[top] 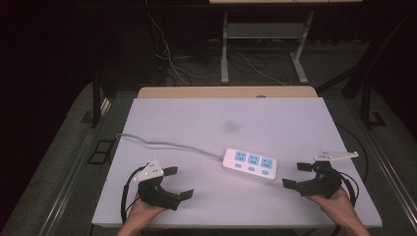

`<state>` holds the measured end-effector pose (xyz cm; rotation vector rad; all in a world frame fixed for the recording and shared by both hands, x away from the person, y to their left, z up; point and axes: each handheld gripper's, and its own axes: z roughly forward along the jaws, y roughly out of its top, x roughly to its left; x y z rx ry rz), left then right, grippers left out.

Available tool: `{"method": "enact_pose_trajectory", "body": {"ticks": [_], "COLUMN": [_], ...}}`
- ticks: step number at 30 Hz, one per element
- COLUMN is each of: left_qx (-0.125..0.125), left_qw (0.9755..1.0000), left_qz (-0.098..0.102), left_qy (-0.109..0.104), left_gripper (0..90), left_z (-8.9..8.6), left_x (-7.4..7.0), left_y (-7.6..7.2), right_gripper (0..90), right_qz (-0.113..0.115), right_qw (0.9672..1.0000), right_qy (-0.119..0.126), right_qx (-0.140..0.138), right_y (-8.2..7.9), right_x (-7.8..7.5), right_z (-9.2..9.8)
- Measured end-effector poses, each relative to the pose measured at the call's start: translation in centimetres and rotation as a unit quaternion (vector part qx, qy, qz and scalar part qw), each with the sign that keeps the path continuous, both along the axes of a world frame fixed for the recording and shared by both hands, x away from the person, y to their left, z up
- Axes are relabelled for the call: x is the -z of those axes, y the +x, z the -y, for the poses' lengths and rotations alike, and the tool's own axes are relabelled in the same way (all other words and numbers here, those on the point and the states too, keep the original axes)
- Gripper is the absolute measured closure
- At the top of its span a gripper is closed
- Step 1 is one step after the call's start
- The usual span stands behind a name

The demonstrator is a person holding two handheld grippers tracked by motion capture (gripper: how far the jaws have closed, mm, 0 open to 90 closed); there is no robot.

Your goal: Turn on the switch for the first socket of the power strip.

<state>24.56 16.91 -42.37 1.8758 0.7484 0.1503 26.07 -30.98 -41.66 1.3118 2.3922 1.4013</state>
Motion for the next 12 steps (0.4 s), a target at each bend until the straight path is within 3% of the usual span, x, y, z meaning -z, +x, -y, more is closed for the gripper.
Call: {"method": "enact_pose_trajectory", "body": {"ticks": [12], "left_qx": [0.000], "left_qw": [1.0000], "left_qz": [-0.001], "left_qy": [0.001], "left_gripper": [0.0], "left_z": [0.0], "left_x": [0.0], "left_y": [0.0], "right_gripper": [0.3], "right_qz": [-0.001], "right_qw": [1.0000], "right_qy": [0.001], "right_qx": [-0.004], "right_y": [-1.2], "right_x": [1.6], "right_z": [-0.4]}}
